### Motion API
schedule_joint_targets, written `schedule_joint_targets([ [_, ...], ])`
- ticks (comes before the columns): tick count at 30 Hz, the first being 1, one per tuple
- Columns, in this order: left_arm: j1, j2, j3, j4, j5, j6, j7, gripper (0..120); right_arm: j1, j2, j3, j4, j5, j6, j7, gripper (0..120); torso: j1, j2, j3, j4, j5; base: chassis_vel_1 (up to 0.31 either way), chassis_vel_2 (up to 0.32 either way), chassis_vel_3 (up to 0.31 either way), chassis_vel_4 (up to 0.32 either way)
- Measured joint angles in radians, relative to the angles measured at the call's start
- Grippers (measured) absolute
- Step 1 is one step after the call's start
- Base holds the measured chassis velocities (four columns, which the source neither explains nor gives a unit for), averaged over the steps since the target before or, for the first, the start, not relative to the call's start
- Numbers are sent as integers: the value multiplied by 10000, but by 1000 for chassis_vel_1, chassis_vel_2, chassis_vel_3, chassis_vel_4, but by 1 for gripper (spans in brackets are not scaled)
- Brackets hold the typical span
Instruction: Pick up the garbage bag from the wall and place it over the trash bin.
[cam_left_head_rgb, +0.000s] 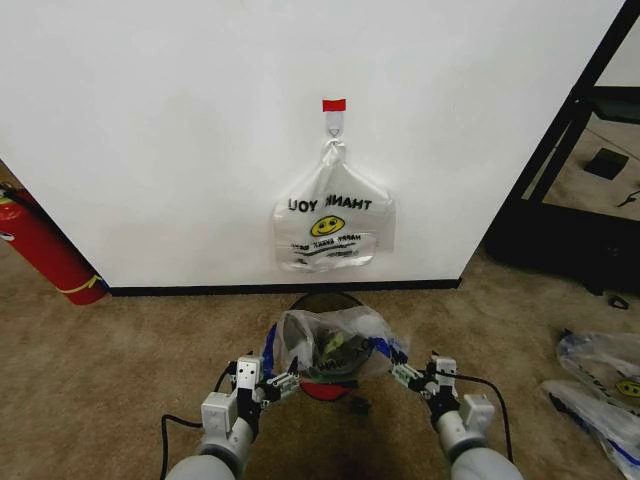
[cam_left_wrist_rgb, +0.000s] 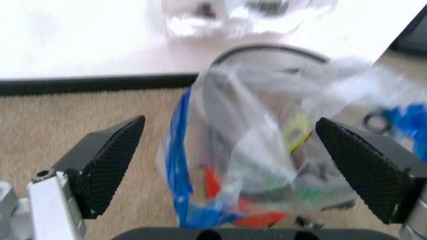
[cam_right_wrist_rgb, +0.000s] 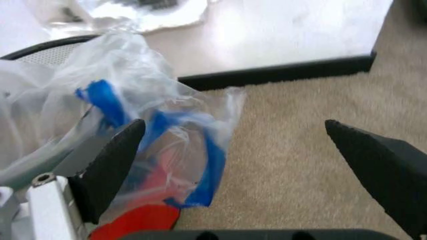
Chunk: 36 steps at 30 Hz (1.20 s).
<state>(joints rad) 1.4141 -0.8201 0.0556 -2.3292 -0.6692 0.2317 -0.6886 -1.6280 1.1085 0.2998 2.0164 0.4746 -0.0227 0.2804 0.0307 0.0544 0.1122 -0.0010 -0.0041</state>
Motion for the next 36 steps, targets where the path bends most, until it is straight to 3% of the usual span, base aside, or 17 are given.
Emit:
schedule_joint_targets([
  [8,-315,276,-18,-372,-53,-1,145,100,-587,-62,258,-488,-2204,2001,-912,100,0,0,0,1,1,0,0,0,0],
  [14,-1027,637,-139,-377,-624,125,668,100,-606,-32,565,-563,-2771,3319,-1498,100,0,0,1,-6,-1,0,0,0,0],
  [15,-1310,743,-222,-345,-893,217,841,100,-450,-41,613,-481,-2770,3553,-1615,100,0,0,1,7,2,0,0,0,0],
  [16,-1963,876,-153,-140,-1421,417,1057,100,-400,27,799,-328,-2733,3950,-1746,100,0,0,1,14,2,0,0,0,0],
  [18,-3160,939,61,357,-2055,679,1411,100,-329,157,1042,-176,-2635,4375,-1873,100,0,0,2,-6,-3,0,0,0,0],
  [20,-3746,892,222,726,-2248,794,1598,100,-356,246,1213,-73,-2609,4523,-1935,100,1,0,2,4,5,0,0,0,0],
  [26,-7012,334,1669,3056,-3618,2056,2748,100,-1483,809,2339,598,-2164,5018,-2186,100,2,0,3,-4,0,0,0,0,0],
  [27,-7012,334,1669,3056,-3618,2056,2748,100,-1483,809,2339,598,-2164,5018,-2186,100,2,0,3,-4,0,0,0,0,0],
  [31,-8964,81,3325,4334,-4308,2780,3723,100,-2154,905,3001,1088,-1765,5128,-2288,100,1,0,2,0,-1,0,0,0,0],
  [36,-10002,-432,4180,5515,-4608,3136,4144,100,-2494,949,3333,1565,-1638,5090,-2303,100,2,-1,2,-1,0,0,0,0,0],
])
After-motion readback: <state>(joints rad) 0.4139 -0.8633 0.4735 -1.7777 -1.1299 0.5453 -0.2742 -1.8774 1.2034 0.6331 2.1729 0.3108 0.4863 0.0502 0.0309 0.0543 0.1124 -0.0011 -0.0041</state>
